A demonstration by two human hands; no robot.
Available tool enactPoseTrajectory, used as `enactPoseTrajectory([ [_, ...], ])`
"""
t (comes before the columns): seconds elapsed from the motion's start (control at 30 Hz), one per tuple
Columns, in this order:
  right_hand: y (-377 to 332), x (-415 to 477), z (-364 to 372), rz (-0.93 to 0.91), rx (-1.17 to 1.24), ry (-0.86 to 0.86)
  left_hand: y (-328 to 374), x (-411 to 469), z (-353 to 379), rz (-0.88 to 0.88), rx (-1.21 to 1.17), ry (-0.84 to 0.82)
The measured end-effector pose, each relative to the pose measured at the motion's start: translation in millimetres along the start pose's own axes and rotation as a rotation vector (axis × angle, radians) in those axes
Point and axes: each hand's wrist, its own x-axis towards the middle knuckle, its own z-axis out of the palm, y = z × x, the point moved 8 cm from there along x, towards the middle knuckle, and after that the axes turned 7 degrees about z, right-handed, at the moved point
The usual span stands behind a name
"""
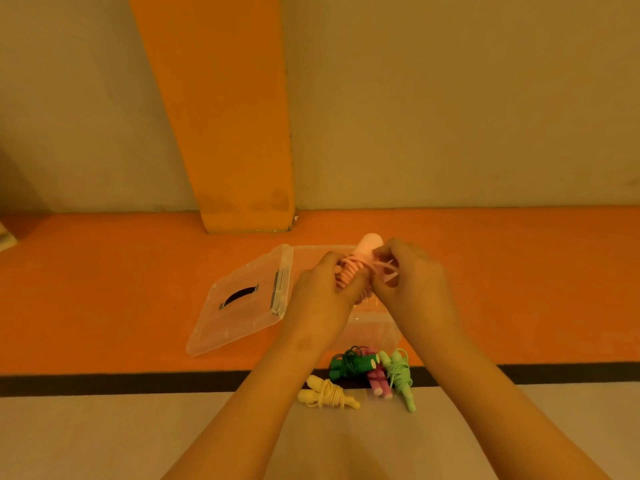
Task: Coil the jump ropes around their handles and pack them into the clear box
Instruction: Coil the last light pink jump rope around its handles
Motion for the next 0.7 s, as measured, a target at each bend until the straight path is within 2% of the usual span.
enactPoseTrajectory([
  [0.13,7.8,20.1,18.9,-0.040,0.026,-0.016,-22.2,21.3,4.1,-0.055,-0.043,0.013],
  [0.23,-0.1,25.6,19.3,-0.182,-0.012,0.055,-36.3,32.1,6.4,-0.095,-0.114,0.006],
  [0.37,-8.0,19.3,27.0,-0.325,-0.099,0.087,-47.7,33.7,14.8,-0.114,-0.072,-0.071],
  [0.6,-3.8,23.7,28.3,-0.217,-0.018,0.066,-46.3,36.8,17.7,-0.119,-0.006,-0.032],
  [0.7,5.6,24.2,30.7,-0.054,0.185,-0.039,-42.6,35.7,14.8,-0.090,0.052,-0.027],
])
